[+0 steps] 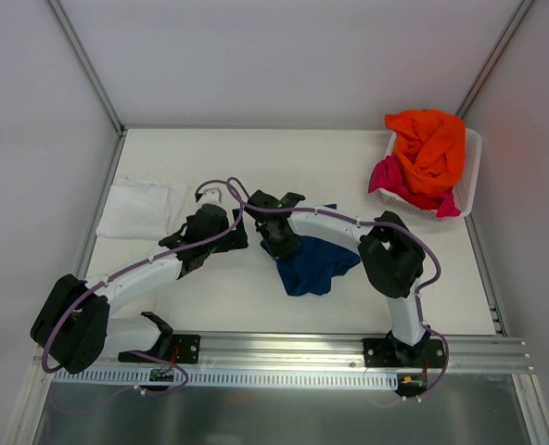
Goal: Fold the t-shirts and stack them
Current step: Flatten out the tshirt
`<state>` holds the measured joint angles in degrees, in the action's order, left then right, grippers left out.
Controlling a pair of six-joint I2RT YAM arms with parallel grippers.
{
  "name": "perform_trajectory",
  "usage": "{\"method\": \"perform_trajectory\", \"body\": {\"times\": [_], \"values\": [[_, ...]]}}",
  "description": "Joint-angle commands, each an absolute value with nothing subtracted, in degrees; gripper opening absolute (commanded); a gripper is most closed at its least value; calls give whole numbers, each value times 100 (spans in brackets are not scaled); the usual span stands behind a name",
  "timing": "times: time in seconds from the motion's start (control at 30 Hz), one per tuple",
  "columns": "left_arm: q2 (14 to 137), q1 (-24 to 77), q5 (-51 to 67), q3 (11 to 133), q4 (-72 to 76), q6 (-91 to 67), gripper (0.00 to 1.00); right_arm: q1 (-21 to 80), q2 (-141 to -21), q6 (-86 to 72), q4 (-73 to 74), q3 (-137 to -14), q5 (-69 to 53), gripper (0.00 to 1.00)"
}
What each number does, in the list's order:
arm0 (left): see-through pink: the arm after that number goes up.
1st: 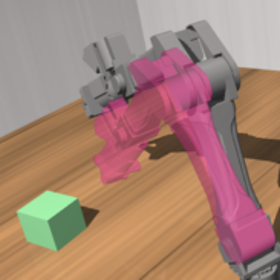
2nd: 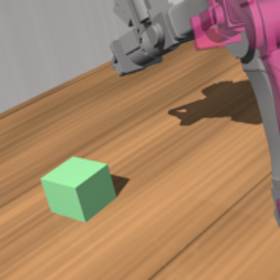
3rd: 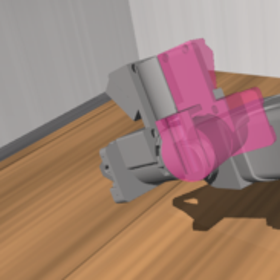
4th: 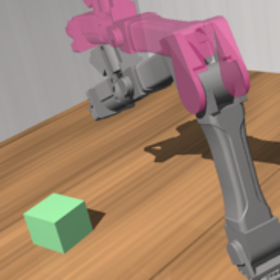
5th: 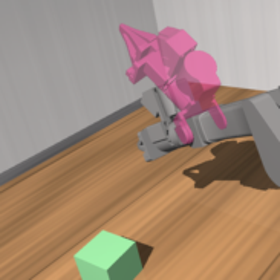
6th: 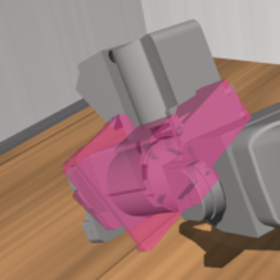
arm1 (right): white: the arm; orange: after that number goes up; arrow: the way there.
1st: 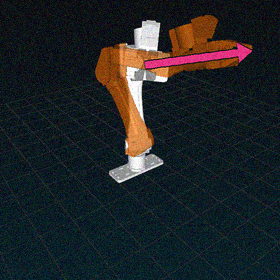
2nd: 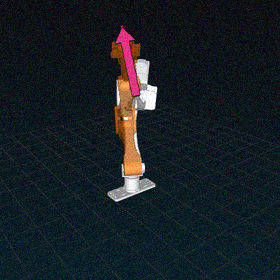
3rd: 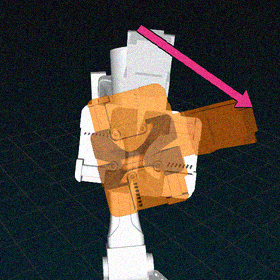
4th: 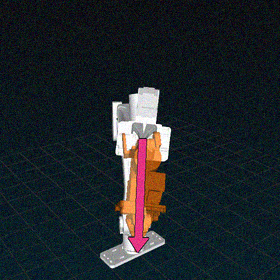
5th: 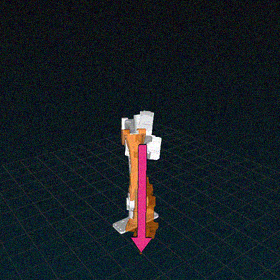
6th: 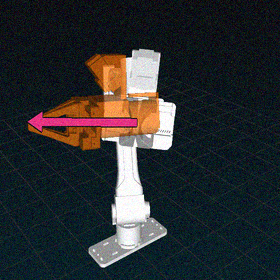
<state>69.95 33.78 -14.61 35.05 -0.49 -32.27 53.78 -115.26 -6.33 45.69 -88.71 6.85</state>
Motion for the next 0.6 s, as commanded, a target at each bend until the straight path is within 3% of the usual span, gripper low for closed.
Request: {"method": "perform_trajectory", "body": {"times": [0.0,0.57], "values": [[6855,3419,-1608,3516,70,-3243,99,5440,-11268,-615,4755,-8824,835,0],[6987,3419,-1582,3533,79,-3270,99,5467,-10539,-712,4869,-8605,1484,0]]}}
